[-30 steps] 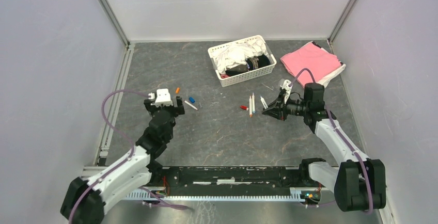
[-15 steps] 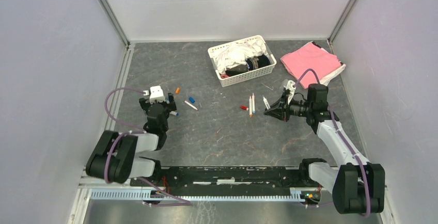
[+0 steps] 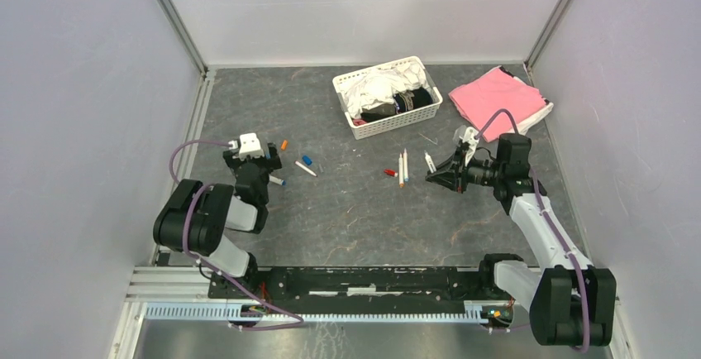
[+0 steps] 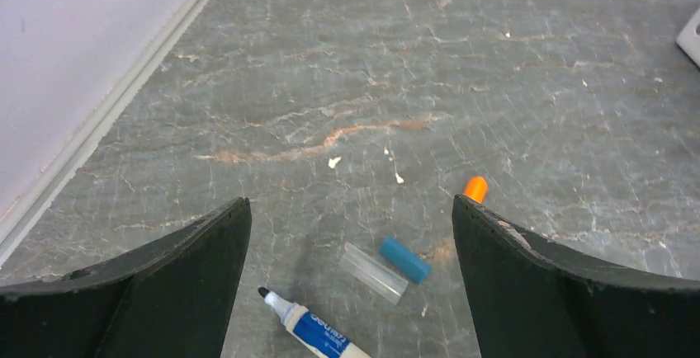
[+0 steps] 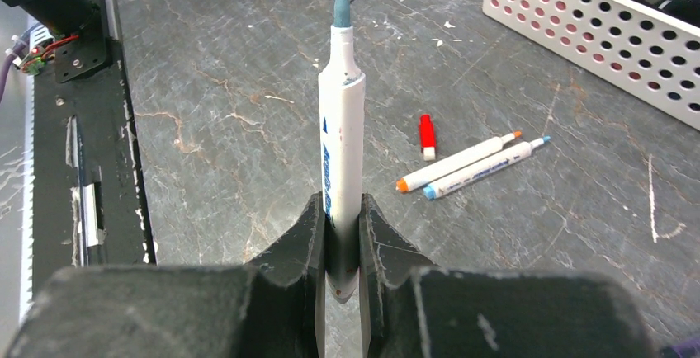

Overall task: Insert the pens into the pen caps
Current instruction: Insert the pen cap onto the pen.

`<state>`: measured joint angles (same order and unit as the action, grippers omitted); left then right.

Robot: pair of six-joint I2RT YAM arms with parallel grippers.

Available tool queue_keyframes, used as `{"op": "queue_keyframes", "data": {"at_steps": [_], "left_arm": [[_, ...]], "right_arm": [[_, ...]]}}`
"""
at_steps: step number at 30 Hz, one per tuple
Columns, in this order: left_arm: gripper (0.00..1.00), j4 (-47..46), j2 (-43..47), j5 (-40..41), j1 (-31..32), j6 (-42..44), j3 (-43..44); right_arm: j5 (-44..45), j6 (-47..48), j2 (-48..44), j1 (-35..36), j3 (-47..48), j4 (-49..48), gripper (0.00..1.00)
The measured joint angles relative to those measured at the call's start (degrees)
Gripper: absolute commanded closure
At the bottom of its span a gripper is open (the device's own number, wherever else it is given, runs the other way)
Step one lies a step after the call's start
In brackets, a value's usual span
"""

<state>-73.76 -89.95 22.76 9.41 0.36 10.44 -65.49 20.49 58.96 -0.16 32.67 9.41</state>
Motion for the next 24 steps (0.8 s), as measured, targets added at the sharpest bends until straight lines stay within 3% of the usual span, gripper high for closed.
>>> {"op": "queue_keyframes", "data": {"at_steps": [24], "left_arm": [[0.0, 1.68, 0.46, 0.04, -0.72, 0.0, 1.03]], "right_arm": [[1.31, -0.02, 0.17, -1.97, 0.0, 0.17, 1.0]]}}
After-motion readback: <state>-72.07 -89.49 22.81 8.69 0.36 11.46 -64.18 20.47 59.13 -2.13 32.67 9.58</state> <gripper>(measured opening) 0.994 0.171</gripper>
